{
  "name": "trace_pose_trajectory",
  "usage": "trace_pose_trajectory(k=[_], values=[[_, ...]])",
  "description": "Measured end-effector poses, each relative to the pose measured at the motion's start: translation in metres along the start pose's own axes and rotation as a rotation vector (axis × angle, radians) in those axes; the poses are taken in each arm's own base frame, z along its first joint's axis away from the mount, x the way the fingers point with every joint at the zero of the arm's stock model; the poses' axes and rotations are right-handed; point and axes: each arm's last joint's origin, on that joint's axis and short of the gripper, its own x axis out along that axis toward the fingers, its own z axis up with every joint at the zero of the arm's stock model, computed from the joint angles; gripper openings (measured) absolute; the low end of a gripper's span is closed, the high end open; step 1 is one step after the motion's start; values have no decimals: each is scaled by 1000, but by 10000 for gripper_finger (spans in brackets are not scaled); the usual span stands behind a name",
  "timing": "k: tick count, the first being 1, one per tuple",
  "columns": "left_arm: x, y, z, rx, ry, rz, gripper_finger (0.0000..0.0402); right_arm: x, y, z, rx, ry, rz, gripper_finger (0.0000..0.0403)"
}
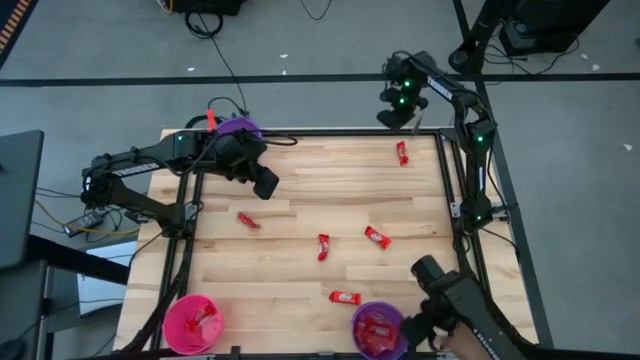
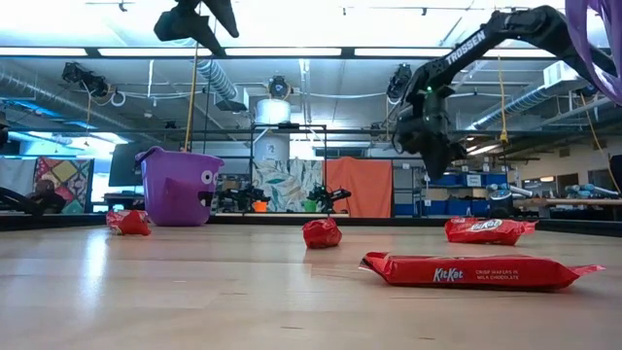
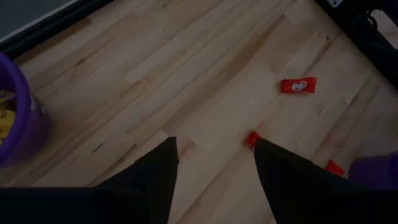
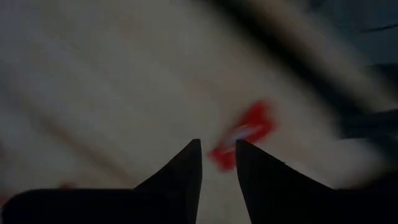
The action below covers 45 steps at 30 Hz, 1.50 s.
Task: Sort candy by brand, put in halloween buckets
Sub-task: Put the red chocolate into the pink bucket
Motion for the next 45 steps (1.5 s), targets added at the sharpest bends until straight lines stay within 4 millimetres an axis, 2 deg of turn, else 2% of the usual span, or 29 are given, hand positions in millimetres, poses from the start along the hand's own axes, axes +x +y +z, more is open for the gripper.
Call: trace_pose_trajectory(k=[4, 8, 12, 16, 19, 26, 33, 40, 45], values=[[0, 0, 0, -21, 0, 0, 215, -1, -25, 3, 81, -38, -141, 110], [0, 0, 0, -29, 0, 1, 215, 16, -44, 0, 127, 10, -125, 110], [0, 0, 0, -31, -10, 6, 215, 37, -51, -3, 105, 30, -95, 110], [0, 0, 0, -45, -14, 11, 215, 58, -52, -8, 9, 67, -46, 110], [0, 0, 1, -48, -14, 11, 215, 66, -52, -10, -21, 56, 23, 110], [0, 0, 0, -74, -14, 10, 215, 74, -52, -14, -130, 98, -4, 110], [0, 0, 0, -99, -14, 10, 215, 73, -52, -18, -137, 146, -13, 110], [0, -1, -1, -98, -12, 7, 215, 76, -37, -21, -129, 236, -67, 106], [0, -1, -1, -98, -14, 9, 215, 87, -30, -23, -167, 264, -75, 105]])
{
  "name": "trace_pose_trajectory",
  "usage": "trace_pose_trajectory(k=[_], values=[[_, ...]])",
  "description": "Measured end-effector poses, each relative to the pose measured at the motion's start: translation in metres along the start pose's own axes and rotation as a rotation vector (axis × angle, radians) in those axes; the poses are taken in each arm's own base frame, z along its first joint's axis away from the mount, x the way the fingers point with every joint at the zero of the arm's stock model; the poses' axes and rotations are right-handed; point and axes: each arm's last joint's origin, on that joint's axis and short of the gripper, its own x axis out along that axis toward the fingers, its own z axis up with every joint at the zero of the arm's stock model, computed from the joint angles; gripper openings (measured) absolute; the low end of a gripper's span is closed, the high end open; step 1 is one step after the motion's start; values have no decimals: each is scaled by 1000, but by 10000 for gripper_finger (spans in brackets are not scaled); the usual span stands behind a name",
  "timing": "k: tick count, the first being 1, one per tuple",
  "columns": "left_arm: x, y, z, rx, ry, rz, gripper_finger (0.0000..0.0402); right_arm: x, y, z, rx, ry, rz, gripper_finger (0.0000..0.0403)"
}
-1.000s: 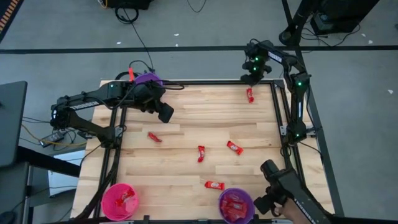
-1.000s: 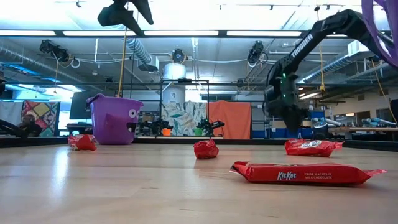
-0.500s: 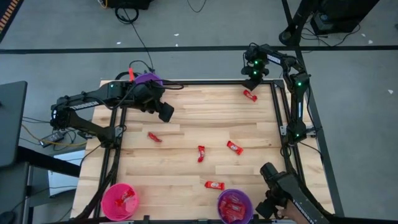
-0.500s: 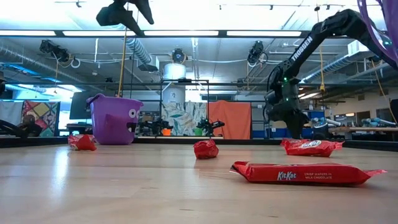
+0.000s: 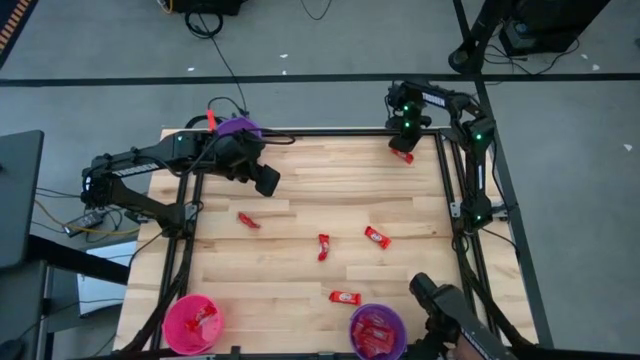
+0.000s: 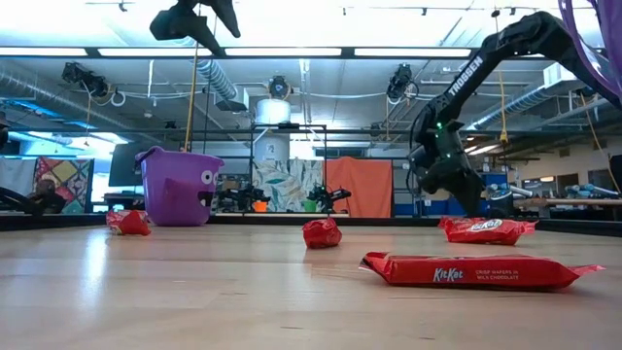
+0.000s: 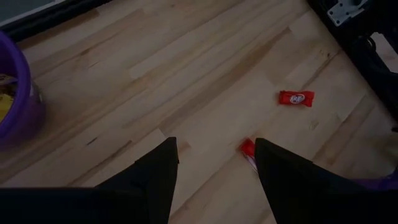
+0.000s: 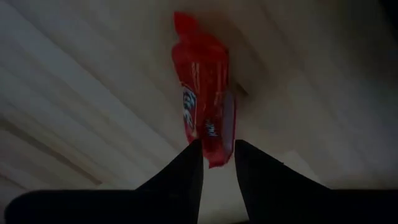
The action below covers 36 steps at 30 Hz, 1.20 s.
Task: Sort candy by brand, put in halloween buckets
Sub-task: Put the red chocolate into the pink bucket
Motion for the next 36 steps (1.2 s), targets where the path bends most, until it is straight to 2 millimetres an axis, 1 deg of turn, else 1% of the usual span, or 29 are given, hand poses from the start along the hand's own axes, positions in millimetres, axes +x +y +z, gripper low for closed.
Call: trace_pose_trajectory(k=[7, 11, 14, 17, 20, 22, 26, 30, 33, 36], values=[[0, 0, 0, 4, -13, 14, 215, 27, -1, -7, -17, 79, -37, 105], [0, 1, 1, 13, -19, 21, 215, 33, 0, -11, -17, 93, -27, 105], [0, 2, 2, 16, -23, 27, 215, 32, -1, -11, 22, 99, -53, 105], [1, 4, 3, 12, -26, 32, 215, 25, 0, -12, 55, 94, -58, 104], [1, 4, 4, 10, -23, 29, 215, 9, 7, -21, 7, 59, -12, 104], [1, 4, 4, 20, -20, 26, 215, 5, 12, -26, -17, 39, 24, 104], [1, 4, 4, 22, -17, 23, 209, 7, 19, -31, -52, -14, 4, 105], [1, 4, 4, 44, -17, 23, 200, 19, 26, -34, -74, -16, -20, 115], [1, 4, 4, 48, -16, 23, 198, 24, 32, -34, -100, -20, -36, 134], [1, 5, 5, 66, -17, 26, 197, 25, 35, -32, -107, -33, -47, 164]])
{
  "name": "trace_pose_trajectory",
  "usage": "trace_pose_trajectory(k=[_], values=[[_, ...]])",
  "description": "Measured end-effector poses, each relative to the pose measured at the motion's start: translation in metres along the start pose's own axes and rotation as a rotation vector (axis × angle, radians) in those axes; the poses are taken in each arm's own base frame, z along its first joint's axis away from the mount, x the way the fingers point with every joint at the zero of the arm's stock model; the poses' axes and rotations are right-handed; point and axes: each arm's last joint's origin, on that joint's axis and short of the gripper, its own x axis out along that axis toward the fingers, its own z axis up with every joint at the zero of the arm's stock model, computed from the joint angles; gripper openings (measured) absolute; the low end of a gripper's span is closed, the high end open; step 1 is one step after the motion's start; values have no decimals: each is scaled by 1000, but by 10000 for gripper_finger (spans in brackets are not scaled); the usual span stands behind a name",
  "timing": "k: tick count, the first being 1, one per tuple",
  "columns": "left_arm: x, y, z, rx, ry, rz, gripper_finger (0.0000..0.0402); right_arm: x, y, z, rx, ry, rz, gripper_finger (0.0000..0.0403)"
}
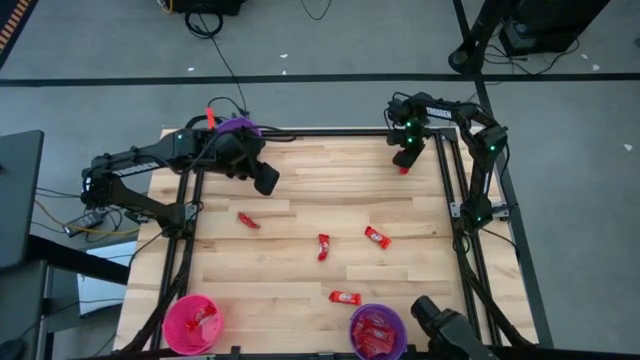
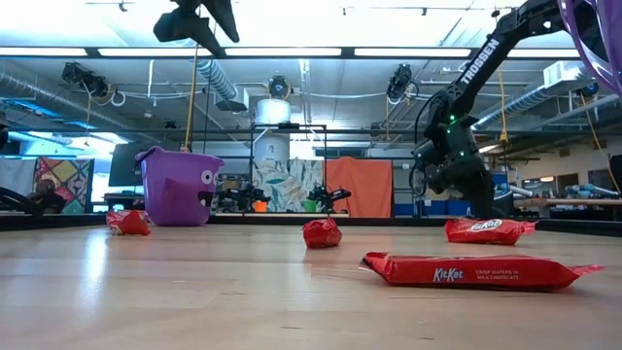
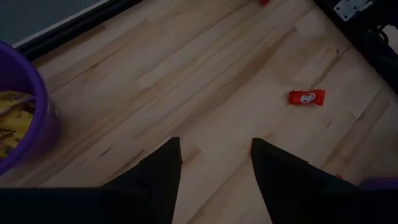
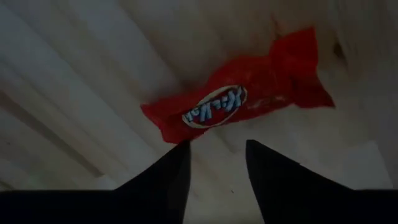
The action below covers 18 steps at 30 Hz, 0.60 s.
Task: Sort candy by brand, put in halloween buckets
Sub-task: Put the red chocolate into the pink bucket
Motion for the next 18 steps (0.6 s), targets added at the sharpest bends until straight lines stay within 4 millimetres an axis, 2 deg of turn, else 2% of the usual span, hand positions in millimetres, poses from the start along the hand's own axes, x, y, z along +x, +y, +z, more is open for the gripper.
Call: trace_pose_trajectory(k=[9, 14, 18], values=[[0, 1, 1, -5, -2, 4, 197, -4, 4, -2, 14, -12, 45, 249], [0, 1, 1, -6, -2, 4, 197, -11, 8, 0, -9, -70, 34, 260], [0, 1, 1, -6, -2, 4, 197, -10, 12, 5, -92, -57, -76, 257]])
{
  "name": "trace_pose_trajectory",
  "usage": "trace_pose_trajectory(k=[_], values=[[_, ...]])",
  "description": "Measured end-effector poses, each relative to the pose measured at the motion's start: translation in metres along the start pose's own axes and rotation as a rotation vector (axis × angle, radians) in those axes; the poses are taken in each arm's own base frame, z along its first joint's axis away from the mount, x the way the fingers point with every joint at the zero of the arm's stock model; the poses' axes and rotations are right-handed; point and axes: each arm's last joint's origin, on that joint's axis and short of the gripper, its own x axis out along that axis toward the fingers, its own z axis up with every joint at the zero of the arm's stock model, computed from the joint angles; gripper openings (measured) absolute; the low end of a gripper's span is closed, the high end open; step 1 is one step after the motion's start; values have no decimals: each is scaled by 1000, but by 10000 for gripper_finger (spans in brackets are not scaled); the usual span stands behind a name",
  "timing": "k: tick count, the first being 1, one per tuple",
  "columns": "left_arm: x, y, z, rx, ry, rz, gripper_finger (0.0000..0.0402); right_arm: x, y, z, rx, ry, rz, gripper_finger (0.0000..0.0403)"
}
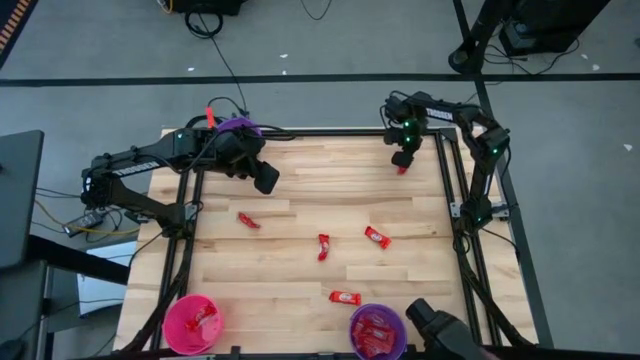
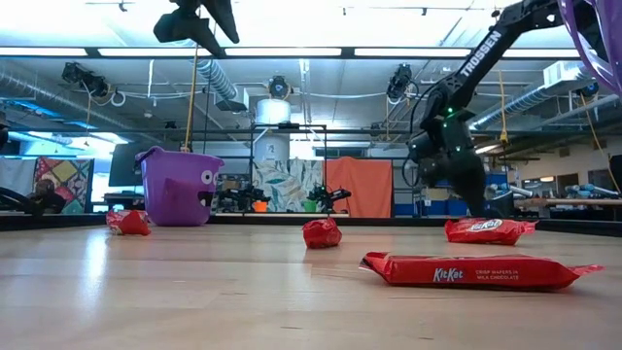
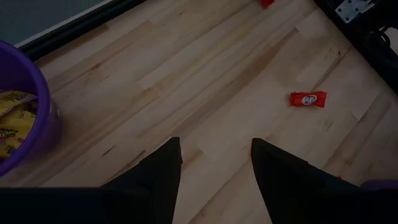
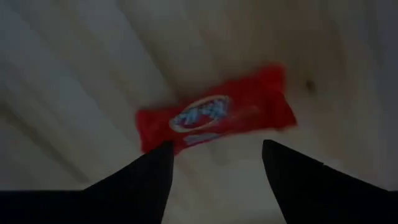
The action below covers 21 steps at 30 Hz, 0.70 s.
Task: Sort candy by brand, put in halloween buckets
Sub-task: Put the red chocolate into the pink bucket
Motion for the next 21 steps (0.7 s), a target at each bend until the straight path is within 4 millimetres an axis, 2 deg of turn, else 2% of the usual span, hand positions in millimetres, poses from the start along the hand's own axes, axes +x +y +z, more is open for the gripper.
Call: trace_pose_trajectory(k=[5, 9, 13, 17, 19, 21], values=[[0, 0, 0, -1, 0, 0, 197, 1, 7, 7, -162, 9, -86, 242], [0, 0, 0, -1, 0, 0, 197, 0, 7, 12, -183, -39, -85, 232], [0, 0, 0, 0, 0, 0, 197, 0, 1, 10, -127, 0, -166, 230], [0, 0, 0, -1, -1, 0, 197, -2, -14, 0, -3, 118, -368, 230], [0, 0, 0, -1, 0, 0, 197, -3, -17, -5, 30, 141, -358, 229], [0, 0, 0, -1, 0, 0, 197, -5, -14, -5, 23, 93, -274, 228]])
